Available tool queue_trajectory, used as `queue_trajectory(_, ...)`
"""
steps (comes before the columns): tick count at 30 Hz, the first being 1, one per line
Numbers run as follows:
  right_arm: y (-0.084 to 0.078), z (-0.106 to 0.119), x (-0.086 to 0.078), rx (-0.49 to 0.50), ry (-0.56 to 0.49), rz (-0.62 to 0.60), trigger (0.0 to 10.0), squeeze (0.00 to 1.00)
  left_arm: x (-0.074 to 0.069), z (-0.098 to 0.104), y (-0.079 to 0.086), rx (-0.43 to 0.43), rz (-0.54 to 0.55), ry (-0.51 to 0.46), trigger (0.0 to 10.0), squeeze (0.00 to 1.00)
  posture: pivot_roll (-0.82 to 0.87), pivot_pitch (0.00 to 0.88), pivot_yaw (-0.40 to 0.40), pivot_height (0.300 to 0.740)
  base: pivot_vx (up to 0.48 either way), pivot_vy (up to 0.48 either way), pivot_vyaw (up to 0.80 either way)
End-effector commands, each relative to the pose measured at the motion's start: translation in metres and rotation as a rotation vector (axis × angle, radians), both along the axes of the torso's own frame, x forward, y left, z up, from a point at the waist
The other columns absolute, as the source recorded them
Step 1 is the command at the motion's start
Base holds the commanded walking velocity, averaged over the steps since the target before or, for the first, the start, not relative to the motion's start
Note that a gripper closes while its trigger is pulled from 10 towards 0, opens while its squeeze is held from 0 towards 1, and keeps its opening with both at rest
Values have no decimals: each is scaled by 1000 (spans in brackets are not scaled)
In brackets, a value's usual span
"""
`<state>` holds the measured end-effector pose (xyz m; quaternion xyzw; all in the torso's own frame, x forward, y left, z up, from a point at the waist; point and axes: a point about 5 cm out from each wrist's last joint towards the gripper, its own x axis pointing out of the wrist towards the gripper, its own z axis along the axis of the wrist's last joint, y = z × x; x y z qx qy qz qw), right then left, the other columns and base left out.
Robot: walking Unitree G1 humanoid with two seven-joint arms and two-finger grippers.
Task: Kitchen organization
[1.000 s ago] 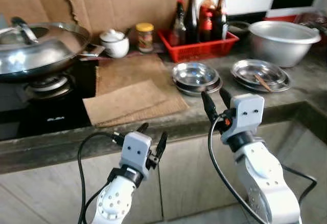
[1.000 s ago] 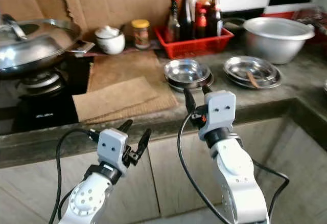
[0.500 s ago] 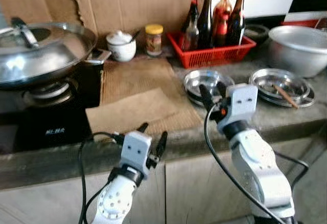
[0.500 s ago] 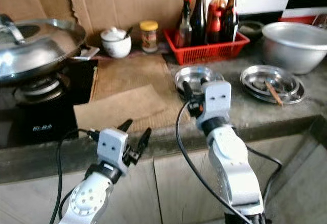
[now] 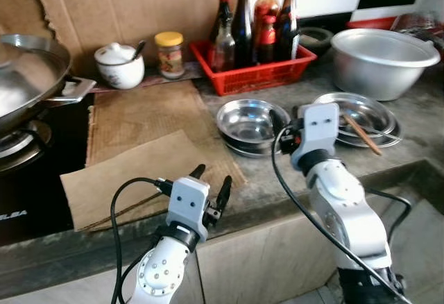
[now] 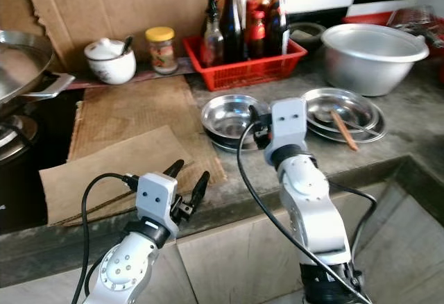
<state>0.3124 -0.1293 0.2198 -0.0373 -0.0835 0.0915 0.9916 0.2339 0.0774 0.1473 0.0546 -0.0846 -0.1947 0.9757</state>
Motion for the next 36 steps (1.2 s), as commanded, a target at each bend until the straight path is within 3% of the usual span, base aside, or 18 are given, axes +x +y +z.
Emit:
queue_trajectory(1, -1, 3, 6, -29, 19, 24, 10000, 67, -2, 0, -2, 1, -4, 8, 10000, 0, 110, 65, -9, 740, 0, 0, 0)
queue_trajectory(2, -1, 3, 6, -29, 19, 24, 10000, 67, -2, 0, -2, 1, -4, 8, 10000, 0, 110, 65, -9, 740, 0, 0, 0)
queue_trajectory(3, 0, 4, 12, -23, 50, 34, 10000, 1000, -3, 0, -3, -1, -7, 8, 10000, 0, 112, 67, -11, 740, 0, 0, 0)
queue_trajectory(8, 5, 10, 26, -40, 97, 43, 10000, 1000, -5, -1, -4, -1, -11, 12, 10000, 0, 114, 72, -18, 740, 0, 0, 0)
queue_trajectory(9, 5, 12, 29, -33, 105, 44, 10000, 0, -5, 0, -5, -2, -10, 12, 10000, 0, 118, 73, -23, 740, 0, 0, 0)
queue_trajectory(22, -16, 27, 51, 27, 252, -97, 10000, 0, -7, -3, -5, 0, -1, 21, 10000, 0, 117, 71, -28, 740, 0, 0, 0)
queue_trajectory(25, -20, 29, 51, 94, 325, -82, 10000, 0, -6, -3, -5, 3, -2, 21, 10000, 0, 117, 67, -24, 740, 0, 0, 0)
queue_trajectory(36, -11, 22, 49, 63, 504, 12, 10000, 0, -6, -3, -6, 6, -7, 21, 10000, 0, 115, 60, -20, 740, 0, 0, 0)
